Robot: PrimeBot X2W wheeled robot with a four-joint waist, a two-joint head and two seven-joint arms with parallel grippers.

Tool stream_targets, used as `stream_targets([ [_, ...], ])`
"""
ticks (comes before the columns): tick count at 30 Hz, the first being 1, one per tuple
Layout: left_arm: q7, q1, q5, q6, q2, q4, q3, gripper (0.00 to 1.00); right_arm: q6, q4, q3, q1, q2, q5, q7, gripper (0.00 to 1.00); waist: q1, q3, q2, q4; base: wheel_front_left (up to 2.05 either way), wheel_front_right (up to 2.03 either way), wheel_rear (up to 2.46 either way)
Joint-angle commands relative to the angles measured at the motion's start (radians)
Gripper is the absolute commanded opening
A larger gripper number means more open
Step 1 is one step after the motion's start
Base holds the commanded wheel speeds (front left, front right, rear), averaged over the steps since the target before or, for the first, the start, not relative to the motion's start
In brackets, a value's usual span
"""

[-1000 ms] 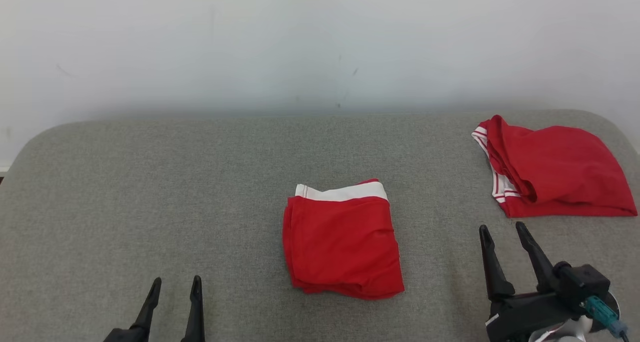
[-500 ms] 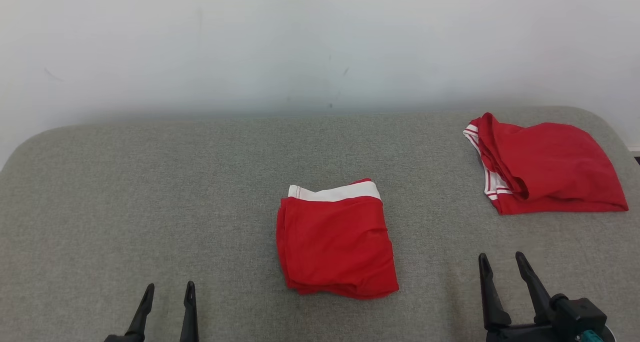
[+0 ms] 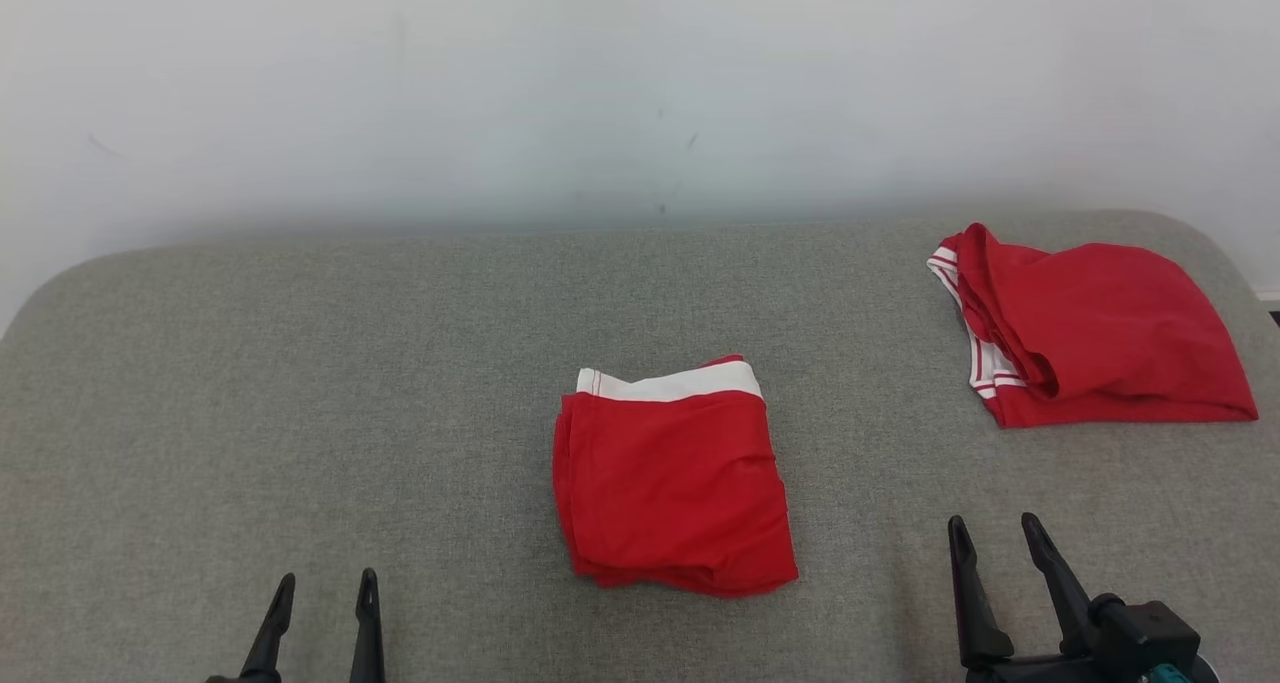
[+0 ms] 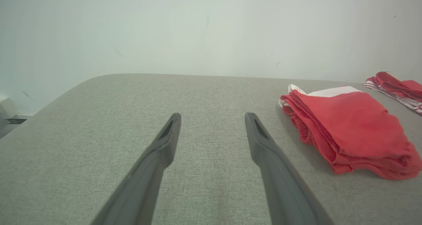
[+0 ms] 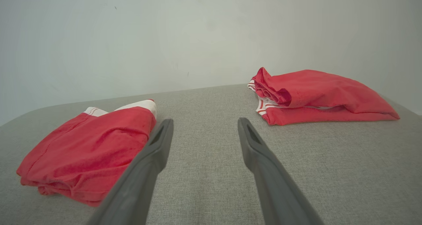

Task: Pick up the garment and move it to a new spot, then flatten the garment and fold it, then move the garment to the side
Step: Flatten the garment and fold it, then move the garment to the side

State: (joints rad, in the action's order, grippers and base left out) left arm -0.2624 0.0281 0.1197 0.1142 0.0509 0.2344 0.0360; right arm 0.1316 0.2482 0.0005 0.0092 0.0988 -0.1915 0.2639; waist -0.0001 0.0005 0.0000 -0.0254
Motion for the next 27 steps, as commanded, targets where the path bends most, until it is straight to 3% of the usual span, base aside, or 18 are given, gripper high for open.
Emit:
stream_targets([
  [1, -0.002, 0.014, -0.006, 0.000, -0.001, -0.003, 0.001, 1.00, -0.002, 0.003, 0.001, 0.011, -0.003, 0.002, 0.001, 1.00, 0.0001, 0.000, 0.0000, 0.000, 0.00, 0.00, 0.00],
  [27, -0.002, 0.013, -0.017, 0.008, -0.001, 0.000, 0.002, 1.00, -0.003, 0.009, 0.010, 0.013, 0.002, 0.005, 0.001, 1.00, 0.0001, 0.009, 0.0000, 0.017, 0.00, 0.00, 0.00],
])
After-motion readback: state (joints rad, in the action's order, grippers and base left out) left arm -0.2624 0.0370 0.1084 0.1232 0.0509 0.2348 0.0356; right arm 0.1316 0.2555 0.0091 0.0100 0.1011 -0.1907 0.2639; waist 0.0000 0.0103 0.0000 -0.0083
